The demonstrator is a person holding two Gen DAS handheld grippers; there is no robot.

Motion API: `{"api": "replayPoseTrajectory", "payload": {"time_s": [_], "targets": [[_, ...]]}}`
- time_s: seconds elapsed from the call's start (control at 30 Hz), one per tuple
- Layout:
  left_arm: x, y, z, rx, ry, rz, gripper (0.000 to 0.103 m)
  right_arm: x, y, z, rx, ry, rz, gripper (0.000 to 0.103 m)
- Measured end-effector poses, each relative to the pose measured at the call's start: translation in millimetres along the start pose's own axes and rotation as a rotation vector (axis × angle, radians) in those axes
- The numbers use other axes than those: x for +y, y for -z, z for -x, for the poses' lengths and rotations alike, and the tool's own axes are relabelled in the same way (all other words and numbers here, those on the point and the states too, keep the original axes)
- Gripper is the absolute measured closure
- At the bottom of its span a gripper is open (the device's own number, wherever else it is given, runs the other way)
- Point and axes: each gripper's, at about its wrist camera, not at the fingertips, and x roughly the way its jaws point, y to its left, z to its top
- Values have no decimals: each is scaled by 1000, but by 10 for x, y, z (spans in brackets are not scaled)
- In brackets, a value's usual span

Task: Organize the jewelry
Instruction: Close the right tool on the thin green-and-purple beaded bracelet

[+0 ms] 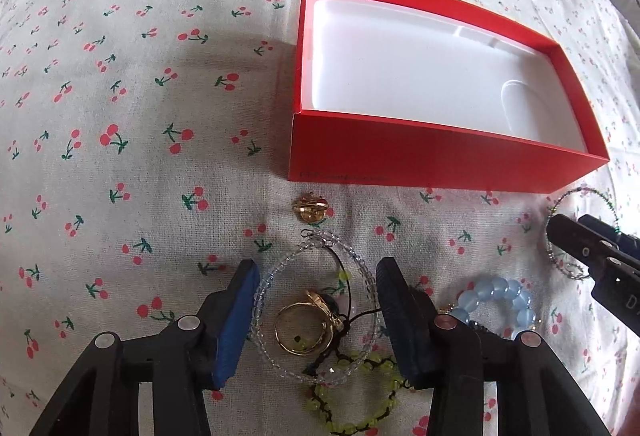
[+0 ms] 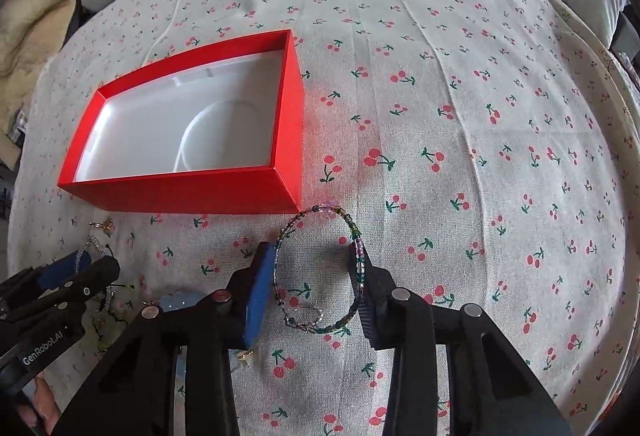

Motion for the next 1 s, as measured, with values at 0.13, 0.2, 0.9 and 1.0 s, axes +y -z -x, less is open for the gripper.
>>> {"api": "replayPoseTrajectory", "payload": {"time_s": [0.13, 0.2, 0.9, 1.0], "targets": [[37, 32, 109, -19, 21, 10, 52, -114, 6, 139, -22, -71, -51, 64], [62, 38, 171, -31, 33, 14, 52, -161, 13, 212, -35, -80, -58, 62], [0, 81, 366, -91, 38, -29, 52, 283, 46, -151, -24, 116, 179, 42], [3, 82, 407, -101, 46, -28, 52, 227, 11, -104, -23, 86, 153, 54]]}}
